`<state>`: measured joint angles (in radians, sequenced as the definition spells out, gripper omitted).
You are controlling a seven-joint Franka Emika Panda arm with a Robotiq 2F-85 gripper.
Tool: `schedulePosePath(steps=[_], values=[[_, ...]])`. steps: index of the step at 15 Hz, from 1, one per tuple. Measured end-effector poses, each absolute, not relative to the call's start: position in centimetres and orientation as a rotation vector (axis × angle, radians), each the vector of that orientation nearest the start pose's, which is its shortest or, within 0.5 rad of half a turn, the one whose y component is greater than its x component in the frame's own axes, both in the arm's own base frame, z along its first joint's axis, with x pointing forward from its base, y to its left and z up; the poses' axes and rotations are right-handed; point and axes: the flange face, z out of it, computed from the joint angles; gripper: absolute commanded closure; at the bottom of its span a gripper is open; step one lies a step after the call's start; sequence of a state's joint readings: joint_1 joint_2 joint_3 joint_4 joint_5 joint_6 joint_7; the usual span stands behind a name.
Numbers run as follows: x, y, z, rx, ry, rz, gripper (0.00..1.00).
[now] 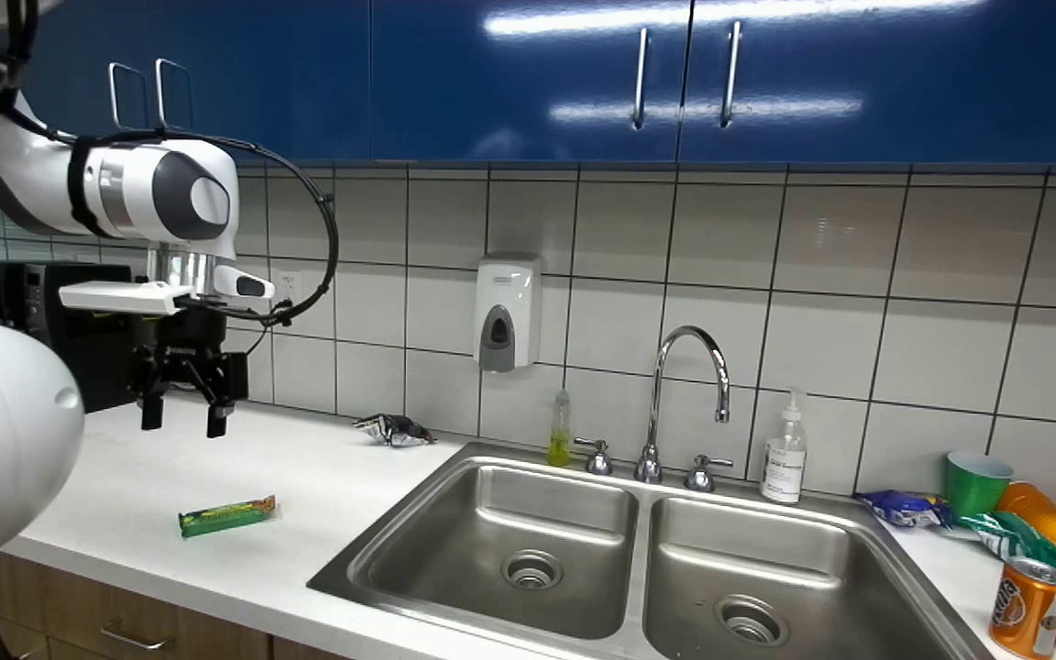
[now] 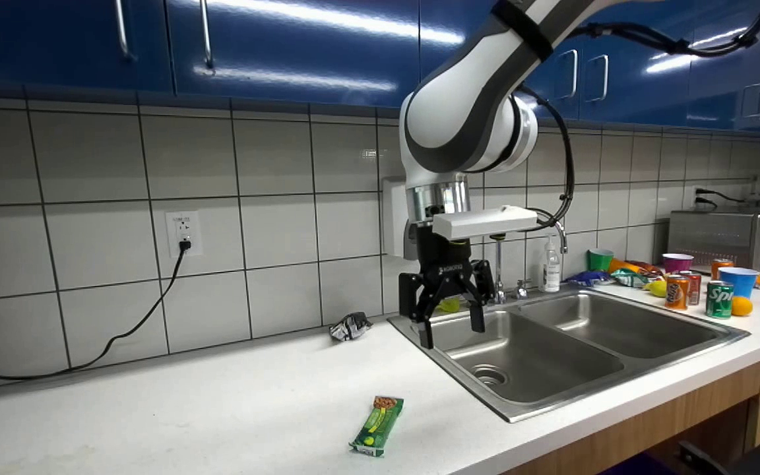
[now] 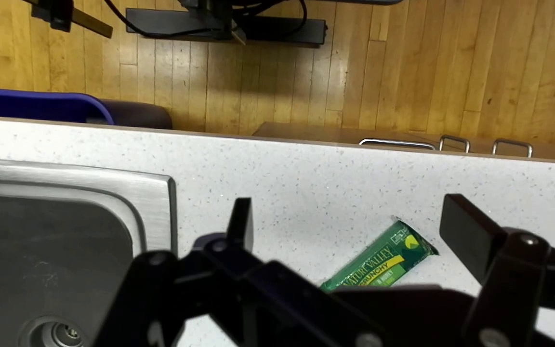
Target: Put the green pack inside the sink
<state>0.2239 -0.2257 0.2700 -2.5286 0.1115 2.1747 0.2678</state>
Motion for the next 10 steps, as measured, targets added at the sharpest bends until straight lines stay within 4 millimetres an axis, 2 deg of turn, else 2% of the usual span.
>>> schedulePosePath(steps=[10], values=[[38.3, 23.3, 29.7, -3.129, -0.228, 0.207, 0.00]])
